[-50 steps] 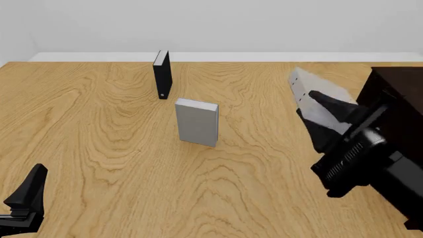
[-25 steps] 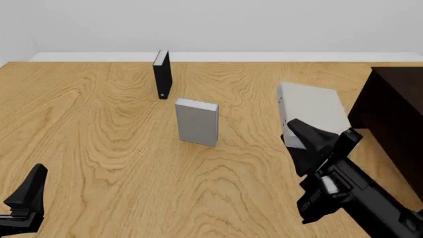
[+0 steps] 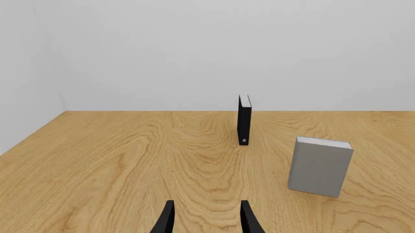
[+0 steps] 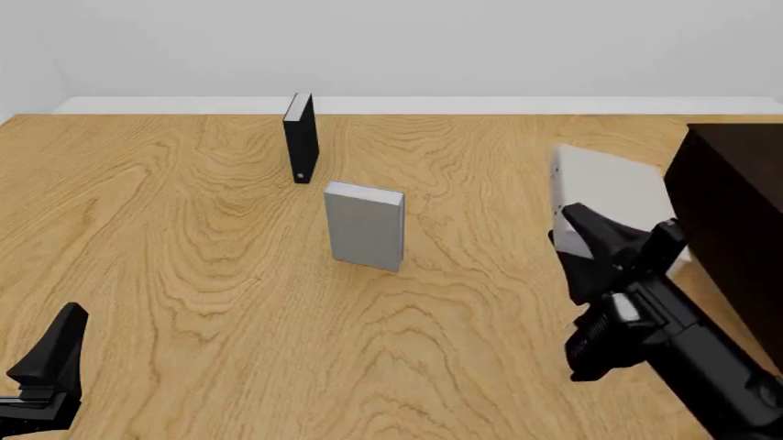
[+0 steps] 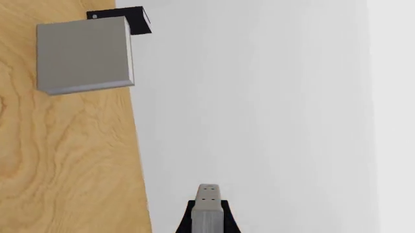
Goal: Pick up the book on the right and place it on the cabinet shelf.
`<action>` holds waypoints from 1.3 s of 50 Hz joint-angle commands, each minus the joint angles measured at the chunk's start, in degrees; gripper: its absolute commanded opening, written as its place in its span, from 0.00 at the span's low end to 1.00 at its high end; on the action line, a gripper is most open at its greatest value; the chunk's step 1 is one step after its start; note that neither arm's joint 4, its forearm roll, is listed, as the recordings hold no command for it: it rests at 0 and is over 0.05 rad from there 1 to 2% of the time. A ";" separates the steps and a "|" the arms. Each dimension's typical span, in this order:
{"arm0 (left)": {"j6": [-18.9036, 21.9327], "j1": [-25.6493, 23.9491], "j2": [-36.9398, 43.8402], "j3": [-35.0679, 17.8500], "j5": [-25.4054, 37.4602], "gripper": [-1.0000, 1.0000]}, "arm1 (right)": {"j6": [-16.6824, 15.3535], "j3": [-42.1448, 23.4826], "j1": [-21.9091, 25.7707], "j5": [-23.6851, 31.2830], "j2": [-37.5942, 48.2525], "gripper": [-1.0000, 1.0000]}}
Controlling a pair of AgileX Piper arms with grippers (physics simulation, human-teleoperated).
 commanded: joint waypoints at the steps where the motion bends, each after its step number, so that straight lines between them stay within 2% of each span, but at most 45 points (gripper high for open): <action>1: 0.00 0.00 0.00 0.00 0.00 1.00 | 2.26 0.02 -3.87 -0.63 1.43 0.00; 5: 0.00 0.00 0.00 0.00 0.00 1.00 | 3.26 0.02 -5.40 0.73 0.92 0.00; 15: 0.00 0.00 0.00 0.00 0.00 1.00 | 2.91 0.95 -7.57 0.62 1.44 0.00; 17: 0.00 0.00 0.00 0.00 0.00 1.00 | 3.62 0.86 -8.45 2.03 -0.01 0.00; 23: 0.00 0.00 0.00 0.00 0.00 1.00 | 3.40 2.71 -9.96 -0.21 1.35 0.00; 30: 0.00 0.00 0.00 0.00 0.00 1.00 | 4.07 2.96 -11.56 0.58 0.58 0.00; 40: 0.00 0.00 0.00 0.00 0.00 1.00 | 4.28 4.28 -12.72 -1.01 1.71 0.00; 43: 0.00 0.00 0.00 0.00 0.00 1.00 | 1.86 5.59 -12.47 -5.63 5.32 0.00; 53: 0.00 0.00 0.00 0.00 0.00 1.00 | 2.65 5.71 -14.33 -4.20 4.82 0.00; 56: 0.00 0.00 0.00 0.00 0.00 1.00 | 1.54 6.28 -14.69 -7.04 7.14 0.00; 59: 0.00 0.00 0.00 0.00 0.00 1.00 | 1.94 6.02 -15.10 -6.70 7.17 0.00; 65: 0.00 0.00 0.00 0.00 0.00 1.00 | 0.83 6.08 -15.84 -9.43 9.86 0.00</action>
